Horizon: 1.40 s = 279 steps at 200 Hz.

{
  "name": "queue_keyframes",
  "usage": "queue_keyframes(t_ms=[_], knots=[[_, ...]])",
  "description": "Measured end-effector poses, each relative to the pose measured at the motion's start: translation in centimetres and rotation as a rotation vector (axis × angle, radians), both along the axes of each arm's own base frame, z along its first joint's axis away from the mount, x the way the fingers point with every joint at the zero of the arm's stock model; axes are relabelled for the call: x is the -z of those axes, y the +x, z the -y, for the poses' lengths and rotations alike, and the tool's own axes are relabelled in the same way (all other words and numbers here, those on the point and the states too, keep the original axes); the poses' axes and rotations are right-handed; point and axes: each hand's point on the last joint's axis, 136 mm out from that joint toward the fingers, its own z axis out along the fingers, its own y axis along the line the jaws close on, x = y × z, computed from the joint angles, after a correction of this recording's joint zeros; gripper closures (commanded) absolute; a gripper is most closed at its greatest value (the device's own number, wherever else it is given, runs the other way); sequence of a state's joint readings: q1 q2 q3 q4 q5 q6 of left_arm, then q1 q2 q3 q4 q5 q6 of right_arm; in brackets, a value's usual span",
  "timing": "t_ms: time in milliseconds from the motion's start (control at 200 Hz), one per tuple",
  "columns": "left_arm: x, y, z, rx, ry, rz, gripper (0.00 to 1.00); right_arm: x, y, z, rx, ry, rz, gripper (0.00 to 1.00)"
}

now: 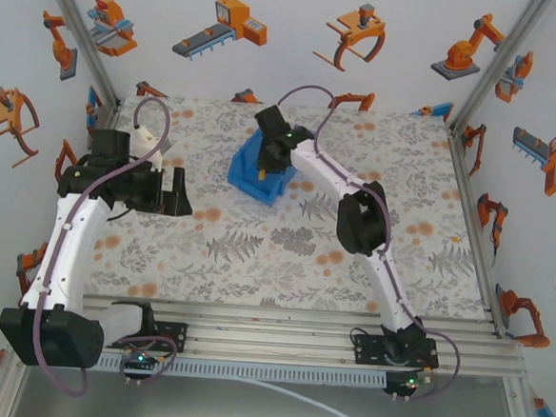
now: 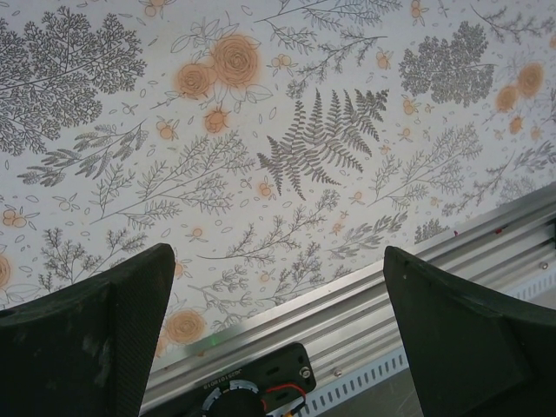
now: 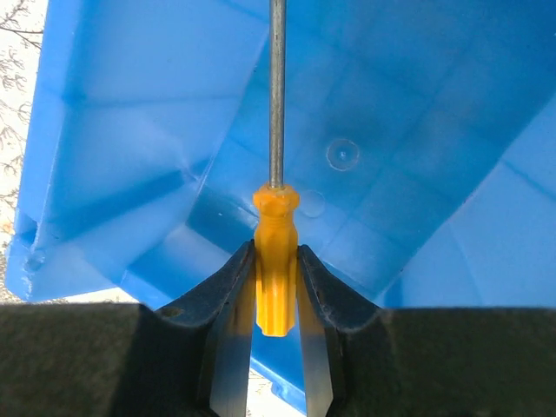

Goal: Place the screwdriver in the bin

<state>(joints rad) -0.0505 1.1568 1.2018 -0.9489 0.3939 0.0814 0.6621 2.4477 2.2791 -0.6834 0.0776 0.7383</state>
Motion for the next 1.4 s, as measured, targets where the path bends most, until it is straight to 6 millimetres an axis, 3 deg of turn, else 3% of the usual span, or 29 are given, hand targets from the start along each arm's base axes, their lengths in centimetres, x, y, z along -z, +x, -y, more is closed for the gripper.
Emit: queue_keyframes(t_ms=[205,471,866,961,1071,1162,1287,1352,1397], knots=[[-0.2,0.0,0.0,0.0,0.0,0.007,0.03,-0.5,0.5,-0.7,0.004,0.03,0.01,0.66],[-0.2,0.1,0.0,0.0,-0.001,0.013,0.03,0.5,0.6,-0.8,0.006,0.025,-0.01,0.65],[-0.3,0.2,-0.1,-0.003,0.004,0.019,0.03,-2.2,1.1,-1.0,-0.068,-0.008,0.07,0.49],[-0.2,0.3,-0.2,-0.008,0.018,0.02,0.03,-5.1,1.0,-0.4,-0.098,-0.028,0.13,0.45],[-0.1,0.4,-0.5,-0.016,0.041,0.026,0.03,-11.0,-0.3,1.4,-0.121,-0.044,0.236,0.35],[-0.2,0.8,-0.8,-0.024,0.065,0.044,0.03,-17.0,-2.5,4.2,-0.115,-0.054,0.357,0.01],[-0.3,1.8,-1.3,-0.049,0.102,0.086,0.03,-23.8,-6.3,9.7,-0.066,-0.078,0.512,0.01],[-0.2,2.3,-1.7,-0.067,0.118,0.103,0.03,-25.3,-8.1,12.7,-0.026,-0.105,0.566,0.01],[0.1,2.7,-2.0,-0.085,0.132,0.113,0.03,-25.3,-9.3,14.8,-0.001,-0.133,0.589,0.01]])
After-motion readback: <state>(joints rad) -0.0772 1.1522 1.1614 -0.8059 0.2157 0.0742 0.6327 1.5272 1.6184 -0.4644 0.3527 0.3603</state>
